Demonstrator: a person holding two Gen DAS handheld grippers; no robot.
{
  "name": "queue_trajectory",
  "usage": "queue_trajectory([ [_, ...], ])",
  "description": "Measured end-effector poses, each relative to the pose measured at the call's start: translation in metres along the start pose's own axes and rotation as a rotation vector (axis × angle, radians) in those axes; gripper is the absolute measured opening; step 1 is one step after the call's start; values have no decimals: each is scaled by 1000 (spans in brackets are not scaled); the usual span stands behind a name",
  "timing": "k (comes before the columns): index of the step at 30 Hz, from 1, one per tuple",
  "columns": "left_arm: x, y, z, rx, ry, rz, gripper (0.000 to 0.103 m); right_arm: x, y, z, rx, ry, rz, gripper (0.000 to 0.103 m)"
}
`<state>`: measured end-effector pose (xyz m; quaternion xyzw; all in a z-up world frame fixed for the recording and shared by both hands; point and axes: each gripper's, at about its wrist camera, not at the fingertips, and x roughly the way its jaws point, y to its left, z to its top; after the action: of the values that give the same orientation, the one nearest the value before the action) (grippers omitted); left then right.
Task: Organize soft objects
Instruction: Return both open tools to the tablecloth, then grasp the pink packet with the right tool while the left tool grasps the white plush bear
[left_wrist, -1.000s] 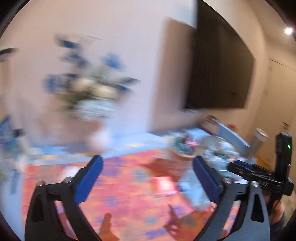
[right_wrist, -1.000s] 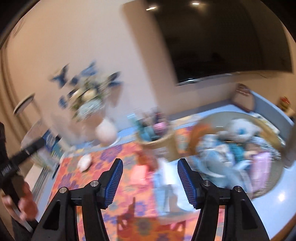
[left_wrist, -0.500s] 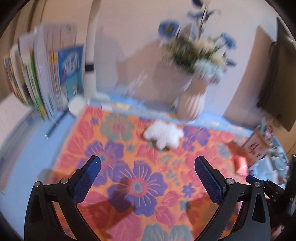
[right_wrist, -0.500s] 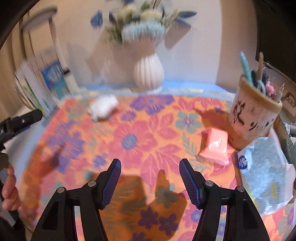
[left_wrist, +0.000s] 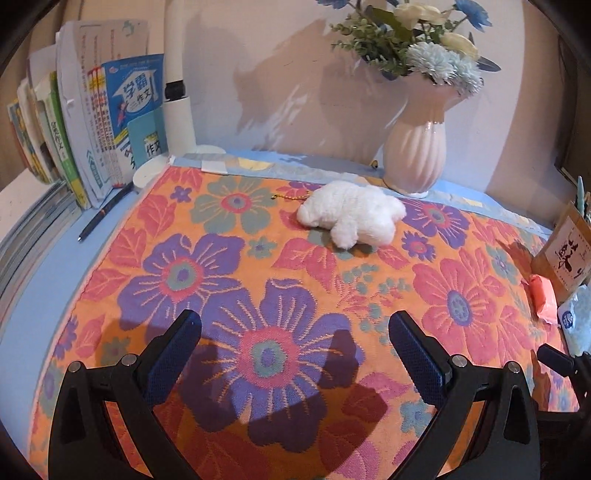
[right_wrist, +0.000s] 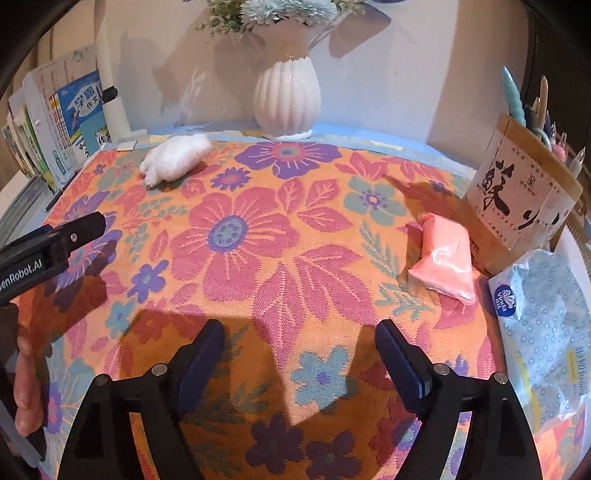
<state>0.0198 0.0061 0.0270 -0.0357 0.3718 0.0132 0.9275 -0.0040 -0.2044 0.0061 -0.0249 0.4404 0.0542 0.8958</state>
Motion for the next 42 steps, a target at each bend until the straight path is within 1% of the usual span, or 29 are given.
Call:
queue_trajectory([
  [5, -3, -4, -1, 23, -20, 5, 102, 1, -2, 0, 16, 2, 15, 83],
  [8, -3, -6, -1, 33, -23, 9, 102, -3, -2, 0, 30, -14, -12, 83],
  [11, -1, -6, -1, 32, -8, -1, 102, -19, -14, -2, 106, -100, -50, 83],
  [13, 3, -5, 0, 28, 22, -13, 102, -27, -29, -2, 182, -127, -69, 83],
  [14, 5, -4, 2, 25, 49, -41, 102, -29, -37, -2, 220, -129, -80, 83],
  [16, 3, -1, 7, 12, 71, -65, 102, -29, -58, 1, 308, -103, -78, 83],
  [19, -6, 1, 27, -9, 93, -124, 102, -20, -76, 14, 352, -30, -23, 83],
  [20, -6, 0, 34, -6, 108, -138, 102, -18, -79, 18, 358, -20, -20, 83],
  [21, -3, -3, 44, 4, 127, -163, 102, -15, -82, 22, 366, -14, -32, 83],
  [22, -1, -4, 50, 10, 131, -181, 102, -12, -84, 26, 369, -9, -62, 83],
  [23, 4, -7, 58, 18, 129, -202, 102, -10, -85, 28, 371, -4, -85, 83],
  [24, 11, -10, 64, 27, 130, -195, 102, -3, -88, 29, 380, 11, -117, 83],
  [27, 43, -26, 75, 77, 126, -166, 102, 16, -95, 27, 409, 57, -140, 83],
  [29, 71, -34, 79, 97, 151, -122, 102, 18, -91, 29, 374, 37, -190, 83],
  [33, 107, -37, 84, 68, 177, -124, 102, 26, -84, 35, 331, 40, -210, 83],
  [35, 117, -36, 86, 52, 181, -137, 102, 28, -84, 38, 328, 42, -204, 84],
  [37, 120, -38, 87, 62, 177, -121, 101, 29, -85, 39, 324, 40, -200, 84],
  [39, 121, -39, 86, 66, 180, -127, 85, 27, -83, 38, 315, 28, -202, 77],
  [41, 121, -40, 86, 75, 171, -92, 77, 26, -77, 39, 286, 7, -205, 55],
  [42, 121, -41, 86, 80, 167, -87, 71, 26, -70, 39, 258, 1, -210, 53],
])
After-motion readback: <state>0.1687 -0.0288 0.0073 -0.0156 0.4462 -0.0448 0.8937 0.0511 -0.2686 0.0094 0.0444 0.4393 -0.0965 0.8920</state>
